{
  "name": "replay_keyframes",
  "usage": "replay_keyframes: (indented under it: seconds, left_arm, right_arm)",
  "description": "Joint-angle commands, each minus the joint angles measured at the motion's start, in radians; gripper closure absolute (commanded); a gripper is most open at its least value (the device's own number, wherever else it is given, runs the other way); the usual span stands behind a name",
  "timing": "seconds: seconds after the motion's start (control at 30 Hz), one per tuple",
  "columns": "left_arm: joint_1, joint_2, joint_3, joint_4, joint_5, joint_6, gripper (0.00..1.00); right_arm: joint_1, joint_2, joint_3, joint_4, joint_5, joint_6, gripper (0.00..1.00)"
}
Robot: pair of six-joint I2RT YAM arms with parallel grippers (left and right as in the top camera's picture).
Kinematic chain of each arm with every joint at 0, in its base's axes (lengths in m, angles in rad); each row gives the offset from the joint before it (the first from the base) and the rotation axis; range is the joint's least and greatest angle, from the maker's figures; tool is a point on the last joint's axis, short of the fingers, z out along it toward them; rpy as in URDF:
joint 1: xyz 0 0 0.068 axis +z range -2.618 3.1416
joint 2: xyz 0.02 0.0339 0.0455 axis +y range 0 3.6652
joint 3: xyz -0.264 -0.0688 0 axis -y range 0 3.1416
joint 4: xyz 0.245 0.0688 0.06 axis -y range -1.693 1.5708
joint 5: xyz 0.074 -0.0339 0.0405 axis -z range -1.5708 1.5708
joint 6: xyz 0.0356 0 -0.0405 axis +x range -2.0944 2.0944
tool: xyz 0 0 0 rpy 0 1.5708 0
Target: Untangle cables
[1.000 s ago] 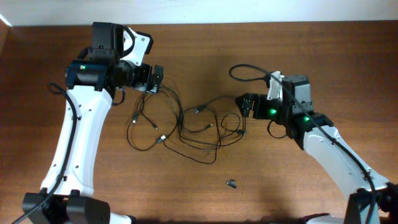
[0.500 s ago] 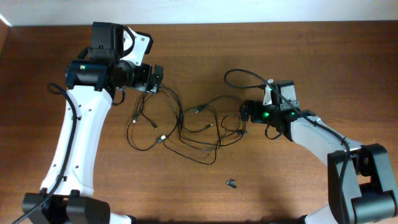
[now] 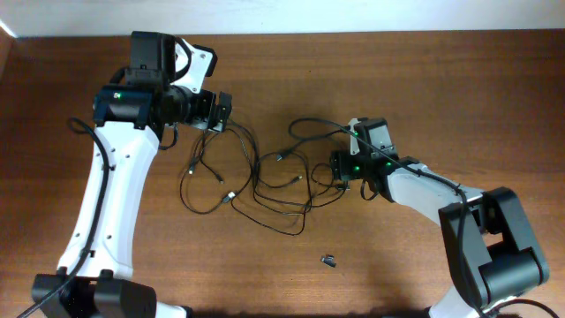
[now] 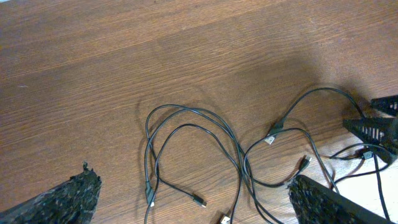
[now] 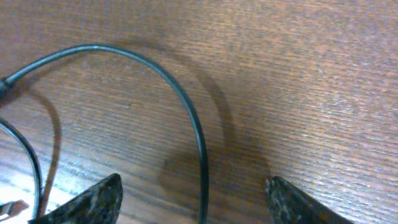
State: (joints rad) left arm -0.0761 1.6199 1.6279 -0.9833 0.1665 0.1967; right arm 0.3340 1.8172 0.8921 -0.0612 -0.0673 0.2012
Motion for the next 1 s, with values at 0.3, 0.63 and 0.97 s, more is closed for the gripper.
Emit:
replay_keyframes:
  seconds: [0.3, 0.63, 0.97]
  left_arm:
    - [0.004, -0.016, 0.010, -0.002, -0.007, -0.009, 0.01]
    - [0.004, -0.016, 0.010, -0.002, -0.007, -0.010, 0.01]
    - [0.004, -0.016, 0.010, -0.002, -0.007, -0.009, 0.01]
  right_arm:
    - [0.026, 0.117, -0.023, -0.029, 0.084, 0.012, 0.96]
    - [0.019, -0.103, 0.058, -0.198, 0.113, 0.015, 0.96]
    - [0.007, -0.706, 0.304, -0.378, 0.131, -0.010, 0.96]
